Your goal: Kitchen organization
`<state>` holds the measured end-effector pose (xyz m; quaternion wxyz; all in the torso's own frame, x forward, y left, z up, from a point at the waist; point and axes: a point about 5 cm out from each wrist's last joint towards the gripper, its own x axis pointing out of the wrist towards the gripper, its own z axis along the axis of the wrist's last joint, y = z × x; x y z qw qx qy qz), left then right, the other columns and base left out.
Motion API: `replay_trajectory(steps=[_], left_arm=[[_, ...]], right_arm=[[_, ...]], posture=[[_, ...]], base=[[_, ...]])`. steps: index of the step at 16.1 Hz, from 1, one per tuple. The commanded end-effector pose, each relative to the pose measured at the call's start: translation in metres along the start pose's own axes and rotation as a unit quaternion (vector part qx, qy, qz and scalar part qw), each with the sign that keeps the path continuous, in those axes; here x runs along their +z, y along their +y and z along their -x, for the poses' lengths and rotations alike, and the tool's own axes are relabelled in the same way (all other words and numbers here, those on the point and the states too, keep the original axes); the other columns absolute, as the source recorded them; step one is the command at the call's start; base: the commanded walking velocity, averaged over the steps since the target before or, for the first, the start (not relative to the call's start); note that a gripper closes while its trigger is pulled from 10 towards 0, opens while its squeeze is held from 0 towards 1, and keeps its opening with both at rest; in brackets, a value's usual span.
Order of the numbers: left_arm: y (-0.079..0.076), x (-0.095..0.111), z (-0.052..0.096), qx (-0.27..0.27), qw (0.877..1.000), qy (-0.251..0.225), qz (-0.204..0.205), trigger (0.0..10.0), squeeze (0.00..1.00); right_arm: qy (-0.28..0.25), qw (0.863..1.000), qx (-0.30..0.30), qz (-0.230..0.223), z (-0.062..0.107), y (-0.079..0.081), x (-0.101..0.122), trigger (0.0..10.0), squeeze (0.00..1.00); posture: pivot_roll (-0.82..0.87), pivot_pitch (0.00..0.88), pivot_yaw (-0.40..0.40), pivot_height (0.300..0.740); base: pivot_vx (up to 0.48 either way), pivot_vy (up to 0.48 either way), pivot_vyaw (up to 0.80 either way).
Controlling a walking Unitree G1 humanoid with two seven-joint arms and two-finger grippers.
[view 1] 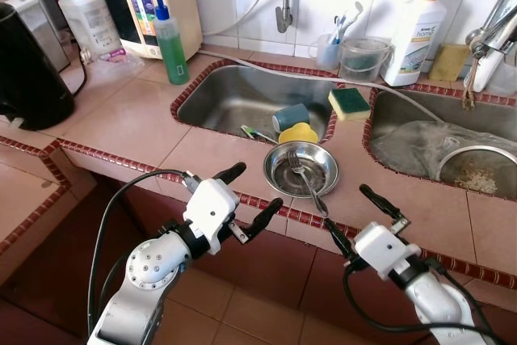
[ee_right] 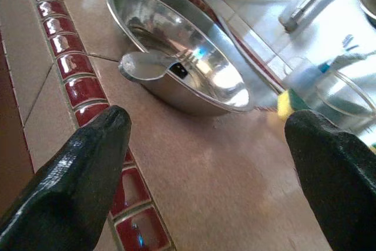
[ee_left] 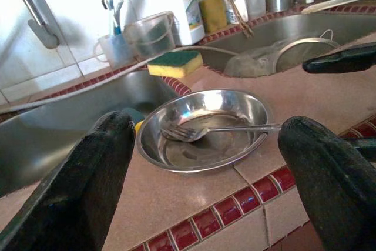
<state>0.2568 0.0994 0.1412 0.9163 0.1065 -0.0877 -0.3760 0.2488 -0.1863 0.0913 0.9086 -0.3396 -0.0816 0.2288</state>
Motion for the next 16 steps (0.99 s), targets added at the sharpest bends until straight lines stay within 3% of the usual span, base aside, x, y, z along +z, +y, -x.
replay_trajectory(steps=[1,4,10,16], left_arm=[[0.0,0.006,0.001,0.003,1.0,-0.006,-0.007,10.0,0.0],[-0.003,0.007,0.004,-0.002,1.0,-0.003,-0.008,10.0,0.0],[-0.024,0.005,0.009,-0.045,0.999,0.005,-0.013,10.0,0.0],[-0.022,0.007,0.01,-0.04,0.999,0.006,-0.015,10.0,0.0]], right_arm=[[-0.009,1.0,0.024,0.006,-0.004,-0.002,-0.001,10.0,0.0],[-0.016,0.999,0.045,0.023,-0.012,-0.011,-0.004,10.0,0.0],[-0.029,0.995,0.088,0.047,-0.023,-0.017,-0.008,10.0,0.0],[-0.061,0.989,0.121,0.061,-0.03,-0.016,-0.002,10.0,0.0]], posture=[[-0.18,0.063,0.045,0.74],[-0.17,0.061,0.039,0.74],[-0.15,0.053,0.029,0.74],[-0.14,0.047,0.019,0.74]], base=[[0.0,0.0,0.0],[0.0,0.0,0.0],[0.0,0.0,0.0],[0.0,0.0,0.0]])
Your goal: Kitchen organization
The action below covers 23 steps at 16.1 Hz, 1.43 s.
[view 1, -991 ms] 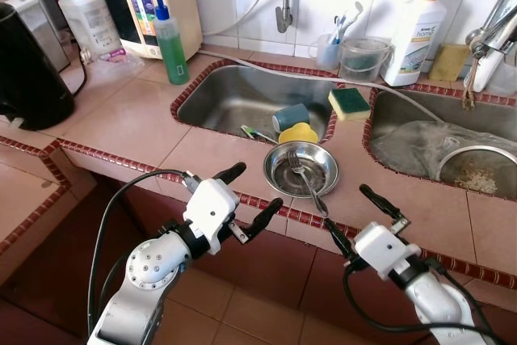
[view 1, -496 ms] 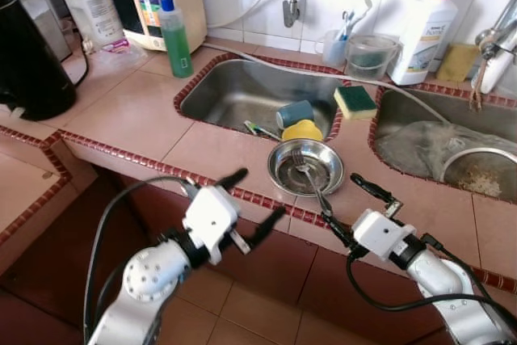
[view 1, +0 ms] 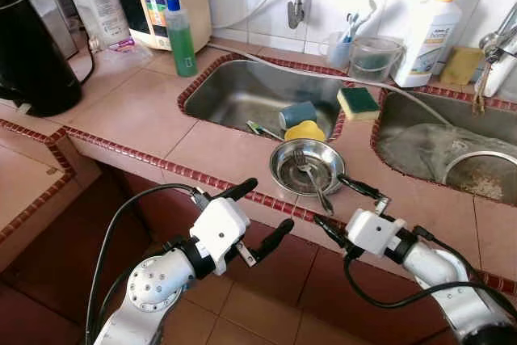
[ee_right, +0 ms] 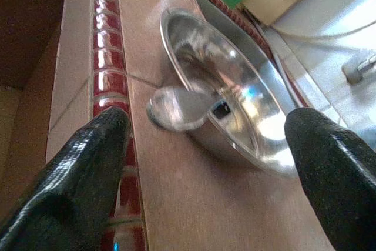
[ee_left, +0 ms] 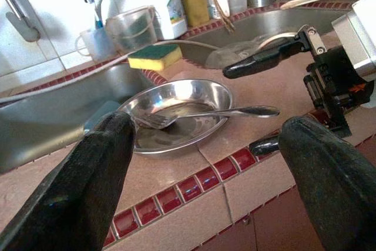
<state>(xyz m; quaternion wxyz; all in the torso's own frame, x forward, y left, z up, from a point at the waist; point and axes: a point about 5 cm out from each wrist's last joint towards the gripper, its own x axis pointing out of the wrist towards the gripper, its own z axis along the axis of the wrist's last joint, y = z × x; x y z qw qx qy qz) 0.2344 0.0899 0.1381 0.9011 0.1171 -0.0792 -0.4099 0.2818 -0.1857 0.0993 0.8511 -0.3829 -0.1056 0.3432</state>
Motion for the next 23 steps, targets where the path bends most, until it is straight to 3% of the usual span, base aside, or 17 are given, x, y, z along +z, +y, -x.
replay_trajectory(steps=[1,2,3,4,6,16,23], left_arm=[[0.001,0.003,0.001,0.001,1.0,0.0,-0.01,10.0,0.0],[0.001,0.004,0.001,0.002,1.0,0.0,-0.01,10.0,0.0],[0.0,0.004,0.001,0.002,1.0,0.0,-0.009,10.0,0.0],[0.0,0.003,0.001,0.003,1.0,0.001,-0.009,10.0,0.0],[-0.001,0.003,0.001,0.005,1.0,0.0,-0.007,10.0,0.0],[-0.002,0.003,0.001,0.006,1.0,0.001,-0.006,10.0,0.0],[-0.002,0.003,0.001,0.011,1.0,0.002,-0.002,10.0,0.0]], right_arm=[[-0.014,1.0,0.012,0.006,-0.003,0.0,0.003,10.0,0.0],[-0.017,1.0,0.015,0.008,-0.003,-0.001,0.004,9.9,0.0],[-0.021,0.999,0.02,0.022,-0.004,-0.002,0.005,8.2,0.0],[-0.025,0.999,0.02,0.024,-0.004,-0.005,0.005,4.3,0.0],[-0.026,0.999,0.018,0.032,-0.003,-0.008,0.005,0.0,0.0],[-0.018,0.998,0.042,0.05,0.006,-0.003,0.001,0.0,0.0],[0.004,0.985,0.064,0.163,0.012,0.004,-0.005,0.0,0.0]], posture=[[-0.14,0.047,0.018,0.74],[-0.13,0.047,0.016,0.74],[-0.13,0.048,0.014,0.74],[-0.13,0.047,0.013,0.74],[-0.14,0.047,0.011,0.74],[-0.14,0.059,0.014,0.74],[-0.15,0.074,0.008,0.74]], base=[[0.0,0.0,0.0],[0.0,0.0,0.0],[0.0,0.0,0.0],[0.0,0.0,0.0],[0.0,0.0,0.0],[0.0,0.0,0.0],[0.0,0.0,0.0]])
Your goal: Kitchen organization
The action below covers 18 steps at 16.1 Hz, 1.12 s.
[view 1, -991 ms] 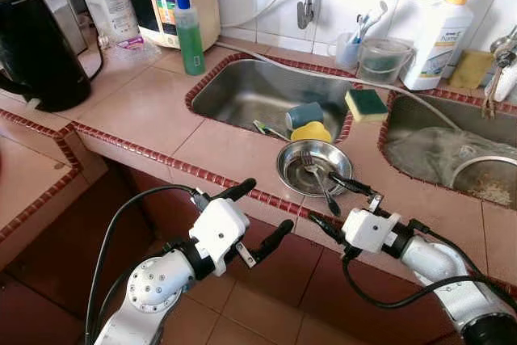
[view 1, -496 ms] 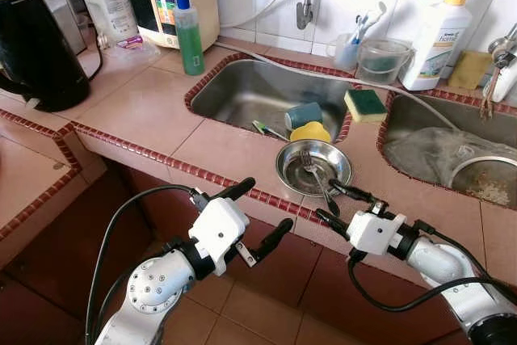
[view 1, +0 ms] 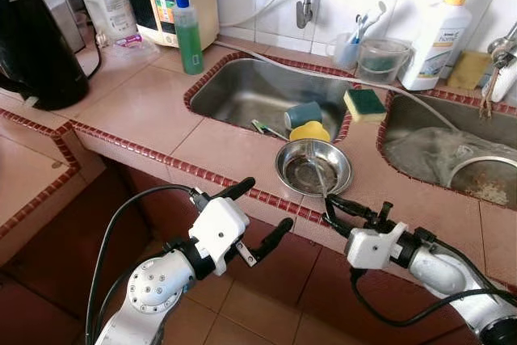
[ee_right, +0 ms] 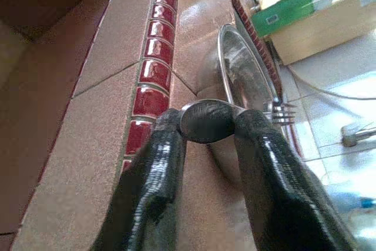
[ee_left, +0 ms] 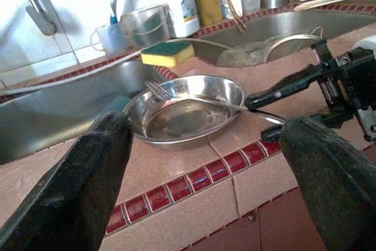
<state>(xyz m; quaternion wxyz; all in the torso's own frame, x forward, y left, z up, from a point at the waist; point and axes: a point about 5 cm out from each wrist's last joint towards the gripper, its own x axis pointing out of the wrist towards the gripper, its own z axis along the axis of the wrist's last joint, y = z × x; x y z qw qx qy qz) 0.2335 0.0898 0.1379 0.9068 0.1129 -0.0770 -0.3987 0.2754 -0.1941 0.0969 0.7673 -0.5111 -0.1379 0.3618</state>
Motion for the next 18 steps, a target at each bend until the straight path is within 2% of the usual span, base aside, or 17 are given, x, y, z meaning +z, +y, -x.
replay_trajectory(steps=[1,7,16,18], left_arm=[[-0.002,0.003,0.001,-0.001,1.0,0.0,-0.006,10.0,0.0],[-0.002,0.002,0.001,-0.003,1.0,0.001,-0.003,10.0,0.0],[-0.002,0.003,-0.001,-0.003,1.0,0.0,-0.004,10.0,0.0],[-0.002,0.003,-0.001,-0.003,1.0,-0.001,-0.004,10.0,0.0]], right_arm=[[0.006,1.0,0.011,0.025,0.002,0.003,-0.002,0.0,0.0],[0.006,0.999,-0.007,0.051,0.001,0.004,-0.003,0.0,0.0],[-0.012,0.993,-0.091,0.078,-0.005,-0.018,0.002,0.0,0.0],[-0.014,0.992,-0.092,0.079,-0.005,-0.019,0.002,0.0,0.0]], posture=[[-0.15,0.076,0.01,0.74],[-0.15,0.079,0.017,0.74],[-0.15,0.072,0.018,0.74],[-0.15,0.072,0.018,0.74]], base=[[0.0,0.0,0.0],[0.0,0.0,0.0],[0.0,0.0,0.0],[0.0,0.0,0.0]])
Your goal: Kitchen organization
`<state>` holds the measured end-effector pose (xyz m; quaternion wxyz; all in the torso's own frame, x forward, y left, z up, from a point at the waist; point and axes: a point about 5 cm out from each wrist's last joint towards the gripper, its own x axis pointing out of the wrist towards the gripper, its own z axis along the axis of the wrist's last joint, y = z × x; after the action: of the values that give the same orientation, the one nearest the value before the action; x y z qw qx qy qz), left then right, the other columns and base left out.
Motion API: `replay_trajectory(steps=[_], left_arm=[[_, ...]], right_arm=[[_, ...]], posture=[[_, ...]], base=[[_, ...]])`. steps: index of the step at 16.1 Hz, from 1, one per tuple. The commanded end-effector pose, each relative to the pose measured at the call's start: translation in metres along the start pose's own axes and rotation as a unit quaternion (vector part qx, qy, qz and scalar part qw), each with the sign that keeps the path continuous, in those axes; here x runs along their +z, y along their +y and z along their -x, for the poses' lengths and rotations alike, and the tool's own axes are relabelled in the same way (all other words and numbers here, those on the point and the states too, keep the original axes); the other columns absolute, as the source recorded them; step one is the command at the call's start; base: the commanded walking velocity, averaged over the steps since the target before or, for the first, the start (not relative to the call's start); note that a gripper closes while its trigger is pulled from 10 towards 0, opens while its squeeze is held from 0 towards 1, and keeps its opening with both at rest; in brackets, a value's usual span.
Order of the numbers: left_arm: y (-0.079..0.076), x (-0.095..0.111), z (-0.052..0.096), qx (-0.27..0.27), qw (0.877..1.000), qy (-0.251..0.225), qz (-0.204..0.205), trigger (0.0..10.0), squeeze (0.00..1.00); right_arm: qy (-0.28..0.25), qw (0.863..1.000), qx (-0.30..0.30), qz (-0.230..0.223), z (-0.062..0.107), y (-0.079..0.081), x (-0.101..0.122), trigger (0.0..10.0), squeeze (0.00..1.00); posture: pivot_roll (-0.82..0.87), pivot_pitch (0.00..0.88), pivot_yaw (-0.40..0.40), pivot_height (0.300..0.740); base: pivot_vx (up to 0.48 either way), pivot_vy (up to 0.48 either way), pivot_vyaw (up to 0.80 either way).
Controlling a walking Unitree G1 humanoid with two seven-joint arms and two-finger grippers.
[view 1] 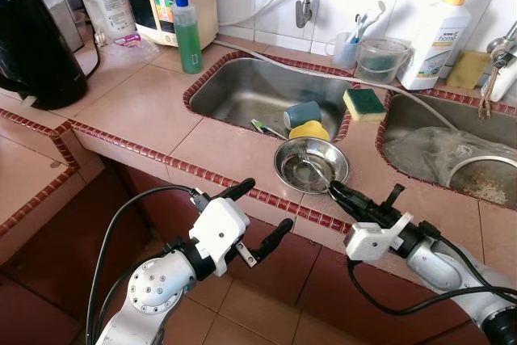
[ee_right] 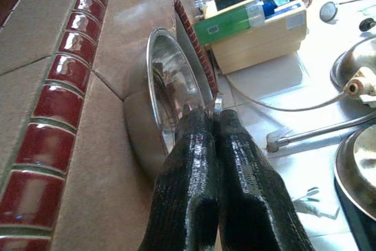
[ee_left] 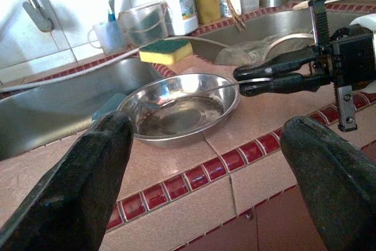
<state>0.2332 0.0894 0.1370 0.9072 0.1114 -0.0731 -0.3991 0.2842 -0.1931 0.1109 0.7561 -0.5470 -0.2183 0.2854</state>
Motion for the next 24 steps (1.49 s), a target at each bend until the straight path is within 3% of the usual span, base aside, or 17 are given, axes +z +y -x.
replay_trajectory(steps=[1,15,16,17,18,19,22,24], left_arm=[[-0.001,0.003,-0.001,-0.003,1.0,-0.003,-0.007,10.0,0.0],[-0.001,0.003,-0.001,-0.003,1.0,-0.003,-0.007,10.0,0.0],[0.001,0.004,-0.004,-0.003,1.0,-0.007,-0.012,10.0,0.0],[0.002,0.004,-0.006,-0.005,1.0,-0.009,-0.015,10.0,0.0],[0.002,0.004,-0.007,-0.006,1.0,-0.009,-0.015,10.0,0.0],[0.003,0.005,-0.008,-0.009,1.0,-0.01,-0.017,10.0,0.0],[0.004,0.004,-0.008,-0.01,1.0,-0.011,-0.019,10.0,0.0],[0.008,0.004,-0.009,-0.004,1.0,-0.01,-0.028,10.0,0.0]], right_arm=[[-0.003,1.0,-0.002,0.006,-0.001,-0.003,0.0,0.0,0.0],[-0.003,1.0,-0.002,0.006,-0.001,-0.003,0.0,0.0,0.0],[-0.031,0.993,-0.113,-0.003,-0.009,-0.025,0.016,0.0,0.0],[-0.04,0.985,-0.165,-0.011,-0.01,-0.037,0.022,0.0,0.0],[-0.038,0.986,-0.163,-0.01,-0.01,-0.036,0.022,1.8,0.0],[-0.035,0.987,-0.157,-0.008,-0.01,-0.035,0.021,9.8,0.0],[-0.03,0.988,-0.154,-0.009,-0.009,-0.033,0.021,10.0,0.0],[-0.016,0.983,-0.181,-0.038,-0.01,-0.04,0.02,10.0,0.0]], posture=[[-0.15,0.072,0.018,0.74],[-0.15,0.072,0.018,0.74],[-0.16,0.052,0.025,0.74],[-0.16,0.05,0.026,0.74],[-0.16,0.049,0.028,0.74],[-0.17,0.046,0.031,0.74],[-0.17,0.044,0.033,0.74],[-0.17,0.044,0.031,0.74]], base=[[0.0,0.0,0.0],[0.0,0.0,0.0],[0.0,0.0,0.0],[0.0,0.0,0.0],[0.0,0.0,0.0],[0.0,0.0,0.0],[0.0,0.0,0.0],[0.0,0.0,0.0]])
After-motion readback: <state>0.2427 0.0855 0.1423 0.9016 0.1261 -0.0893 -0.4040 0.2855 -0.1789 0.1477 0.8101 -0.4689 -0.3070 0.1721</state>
